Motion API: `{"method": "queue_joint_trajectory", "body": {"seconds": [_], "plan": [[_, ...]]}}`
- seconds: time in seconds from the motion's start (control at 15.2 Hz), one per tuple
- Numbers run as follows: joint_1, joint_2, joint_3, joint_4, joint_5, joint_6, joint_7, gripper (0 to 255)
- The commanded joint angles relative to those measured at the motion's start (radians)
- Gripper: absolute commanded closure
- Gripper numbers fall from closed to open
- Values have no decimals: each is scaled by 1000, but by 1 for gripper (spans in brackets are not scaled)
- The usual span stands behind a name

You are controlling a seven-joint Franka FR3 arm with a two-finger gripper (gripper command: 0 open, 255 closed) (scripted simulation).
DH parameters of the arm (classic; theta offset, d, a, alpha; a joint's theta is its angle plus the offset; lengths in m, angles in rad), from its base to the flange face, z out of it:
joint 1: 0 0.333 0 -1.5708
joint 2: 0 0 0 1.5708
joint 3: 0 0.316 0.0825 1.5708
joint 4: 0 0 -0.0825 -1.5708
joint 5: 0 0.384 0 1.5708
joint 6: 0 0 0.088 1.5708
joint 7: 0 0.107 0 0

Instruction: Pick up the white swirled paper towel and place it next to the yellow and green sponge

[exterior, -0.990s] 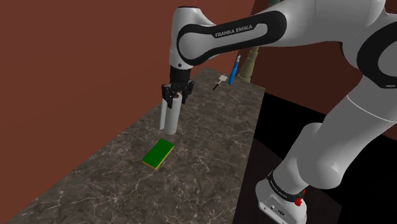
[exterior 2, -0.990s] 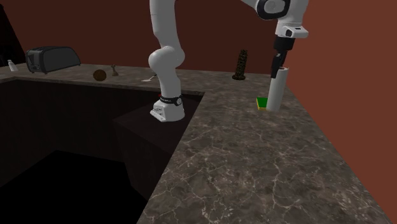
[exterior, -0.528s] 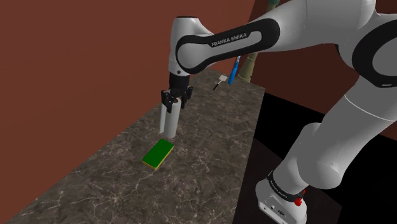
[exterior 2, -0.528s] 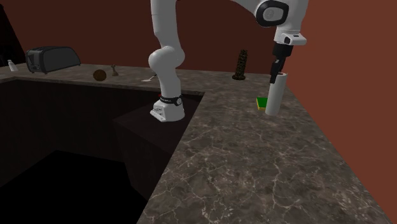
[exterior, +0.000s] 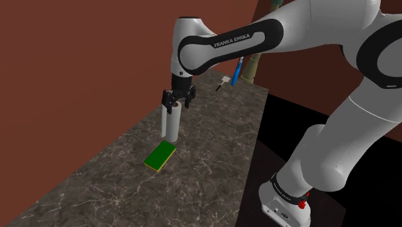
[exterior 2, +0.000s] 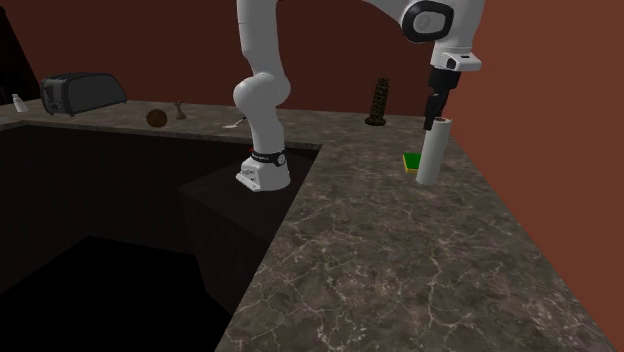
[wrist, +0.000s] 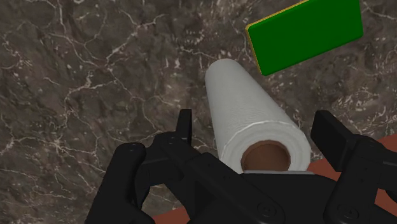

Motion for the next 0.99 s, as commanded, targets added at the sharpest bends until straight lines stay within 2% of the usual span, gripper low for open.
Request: {"method": "queue_joint_trajectory", "body": {"seconds": [0.0,0.13,0.4,0.92], "plan": [[0,0,0,0,0,0,0,0],[0,0,0,0,0,0,0,0],[-5,-35,-5,90,-2,-125,0,0],[-5,-35,-5,90,-2,-125,0,0]]}}
